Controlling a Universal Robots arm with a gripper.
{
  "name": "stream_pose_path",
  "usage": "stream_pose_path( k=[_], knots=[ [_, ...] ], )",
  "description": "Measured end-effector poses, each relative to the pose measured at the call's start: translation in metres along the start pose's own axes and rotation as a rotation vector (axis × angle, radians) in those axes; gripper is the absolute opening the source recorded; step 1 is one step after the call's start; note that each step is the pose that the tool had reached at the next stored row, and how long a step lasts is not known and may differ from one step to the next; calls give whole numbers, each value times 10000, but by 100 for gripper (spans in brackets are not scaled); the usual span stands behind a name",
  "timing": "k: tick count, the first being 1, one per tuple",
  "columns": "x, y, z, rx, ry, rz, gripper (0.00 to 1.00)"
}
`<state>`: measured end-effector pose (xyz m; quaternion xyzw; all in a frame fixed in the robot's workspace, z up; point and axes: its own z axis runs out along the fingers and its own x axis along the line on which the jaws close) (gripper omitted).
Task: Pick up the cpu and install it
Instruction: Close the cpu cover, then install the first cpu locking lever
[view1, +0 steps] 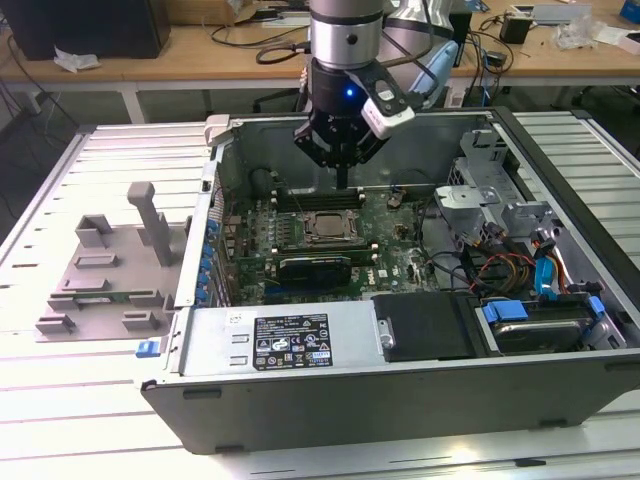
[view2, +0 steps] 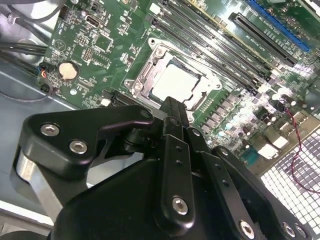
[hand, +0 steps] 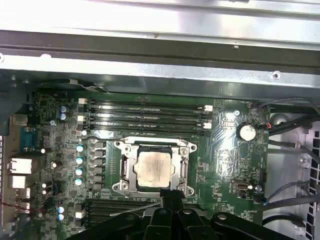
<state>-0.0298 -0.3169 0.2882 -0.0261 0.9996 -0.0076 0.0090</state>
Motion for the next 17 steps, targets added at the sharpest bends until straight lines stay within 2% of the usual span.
stream_pose_path(
  k=[3, 17],
  knots=[
    [30, 2, -2, 5, -8, 1, 11],
    [42, 2, -2, 3, -9, 2, 11]
  ],
)
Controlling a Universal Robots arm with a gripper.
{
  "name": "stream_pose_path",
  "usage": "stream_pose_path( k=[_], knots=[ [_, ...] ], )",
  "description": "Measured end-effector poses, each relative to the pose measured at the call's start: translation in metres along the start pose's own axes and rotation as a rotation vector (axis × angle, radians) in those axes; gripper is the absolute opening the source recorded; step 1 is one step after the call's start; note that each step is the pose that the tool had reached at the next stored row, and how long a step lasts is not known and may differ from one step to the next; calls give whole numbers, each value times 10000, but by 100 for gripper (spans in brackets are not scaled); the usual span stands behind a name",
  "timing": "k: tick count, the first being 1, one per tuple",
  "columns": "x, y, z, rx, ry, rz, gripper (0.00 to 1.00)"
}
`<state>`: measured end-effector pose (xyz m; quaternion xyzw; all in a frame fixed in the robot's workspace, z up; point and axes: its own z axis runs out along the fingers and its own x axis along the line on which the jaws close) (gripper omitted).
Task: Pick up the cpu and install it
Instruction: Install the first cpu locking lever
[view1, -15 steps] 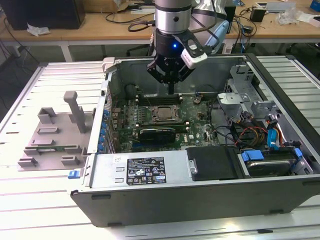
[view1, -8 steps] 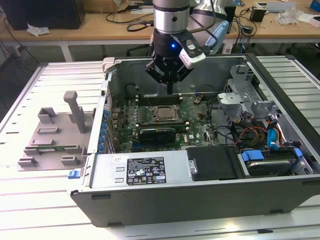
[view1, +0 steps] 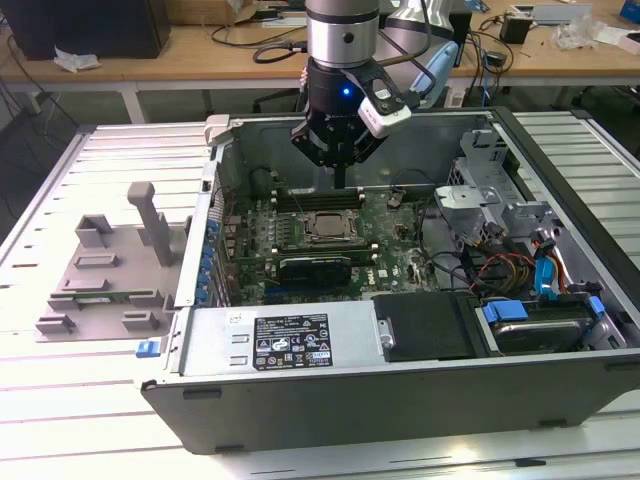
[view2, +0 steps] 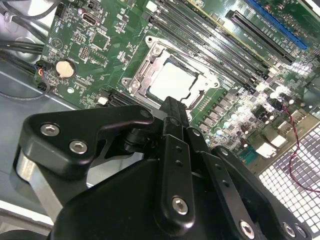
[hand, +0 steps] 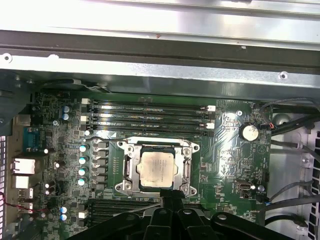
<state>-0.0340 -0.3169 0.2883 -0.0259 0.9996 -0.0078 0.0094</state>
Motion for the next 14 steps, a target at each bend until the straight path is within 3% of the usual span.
stream_pose_path(
  k=[2, 11, 14],
  knots=[
    [91, 8, -2, 0, -1, -2, 11],
    [267, 25, -5, 0, 0, -3, 11],
    [365, 38, -7, 0, 0, -3, 11]
  ],
)
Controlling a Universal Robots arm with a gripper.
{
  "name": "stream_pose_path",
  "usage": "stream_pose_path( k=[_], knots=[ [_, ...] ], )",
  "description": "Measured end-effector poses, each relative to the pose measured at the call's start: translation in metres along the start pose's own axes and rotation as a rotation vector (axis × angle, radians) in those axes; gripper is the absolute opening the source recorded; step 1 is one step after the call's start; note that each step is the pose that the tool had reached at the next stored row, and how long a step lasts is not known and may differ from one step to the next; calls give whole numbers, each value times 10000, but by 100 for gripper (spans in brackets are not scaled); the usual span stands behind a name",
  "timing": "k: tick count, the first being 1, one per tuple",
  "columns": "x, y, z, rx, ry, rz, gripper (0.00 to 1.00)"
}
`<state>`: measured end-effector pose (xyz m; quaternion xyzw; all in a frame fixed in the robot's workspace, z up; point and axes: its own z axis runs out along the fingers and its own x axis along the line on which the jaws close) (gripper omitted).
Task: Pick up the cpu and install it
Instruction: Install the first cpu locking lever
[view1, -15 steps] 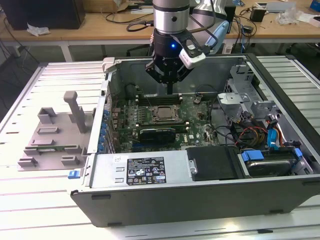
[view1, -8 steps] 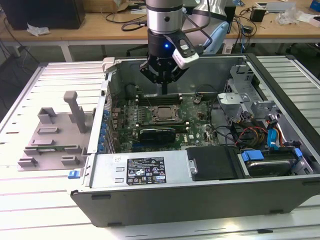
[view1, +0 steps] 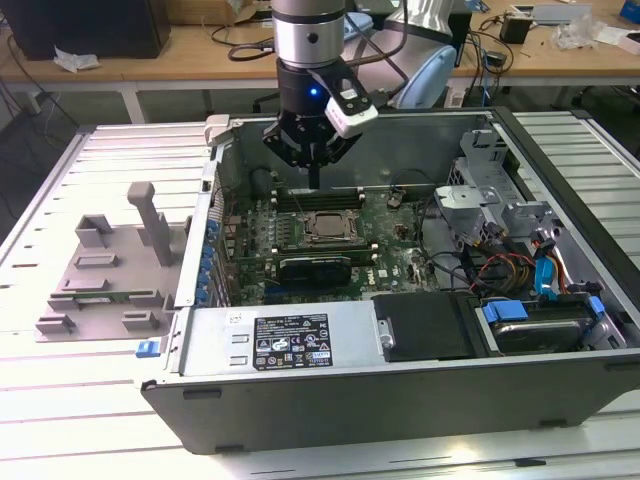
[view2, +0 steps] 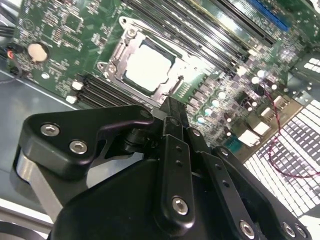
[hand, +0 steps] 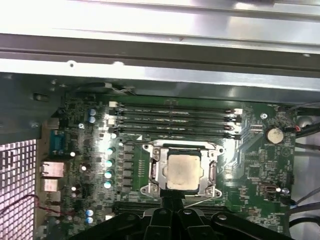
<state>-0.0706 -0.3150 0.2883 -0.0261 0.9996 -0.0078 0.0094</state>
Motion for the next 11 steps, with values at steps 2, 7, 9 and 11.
stream_pose_path(
  k=[2, 7, 9, 11],
  knots=[
    [76, 9, 0, 0, -1, 2, 11],
    [205, 23, 2, 0, 0, 1, 11],
    [240, 28, 5, -2, -1, 1, 11],
    [248, 28, 4, 1, 1, 0, 11]
  ],
)
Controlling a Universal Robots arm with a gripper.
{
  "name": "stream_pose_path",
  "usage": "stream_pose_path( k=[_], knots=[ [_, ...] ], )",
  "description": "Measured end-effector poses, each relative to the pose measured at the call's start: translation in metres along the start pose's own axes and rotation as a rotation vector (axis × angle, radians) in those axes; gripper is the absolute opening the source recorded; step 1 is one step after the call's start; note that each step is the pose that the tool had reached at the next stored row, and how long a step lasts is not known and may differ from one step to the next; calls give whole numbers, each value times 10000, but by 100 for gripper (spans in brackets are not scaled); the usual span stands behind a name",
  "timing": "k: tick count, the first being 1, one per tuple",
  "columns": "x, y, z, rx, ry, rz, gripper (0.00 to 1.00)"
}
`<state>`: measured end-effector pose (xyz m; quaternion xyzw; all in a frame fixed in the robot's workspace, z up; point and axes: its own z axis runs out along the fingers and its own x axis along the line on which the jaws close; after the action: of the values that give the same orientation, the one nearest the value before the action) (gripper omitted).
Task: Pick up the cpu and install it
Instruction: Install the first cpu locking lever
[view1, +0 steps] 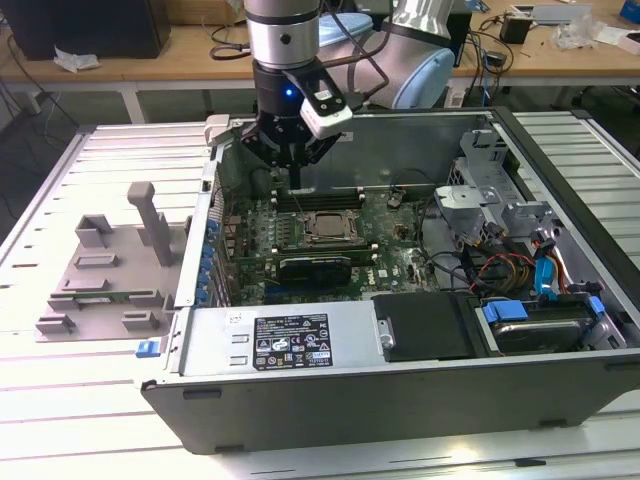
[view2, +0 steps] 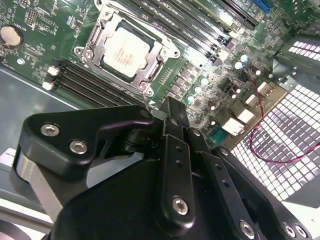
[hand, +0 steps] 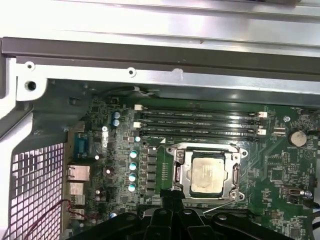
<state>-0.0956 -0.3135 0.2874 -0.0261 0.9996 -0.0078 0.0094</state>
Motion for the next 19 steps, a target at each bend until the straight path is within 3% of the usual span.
stream_pose_path(
  k=[3, 8, 12, 14, 15, 18, 19],
  knots=[
    [13, 1, 5, -4, -18, 4, 11],
    [128, 8, 62, -23, -58, 3, 11],
    [188, 11, 94, -136, -69, 5, 11],
    [213, 13, 103, -271, -83, 8, 11],
    [231, 14, 108, -395, -96, 11, 11],
    [269, 16, 122, -947, -150, 24, 11],
    [272, 16, 124, -1050, -160, 26, 11]
  ],
)
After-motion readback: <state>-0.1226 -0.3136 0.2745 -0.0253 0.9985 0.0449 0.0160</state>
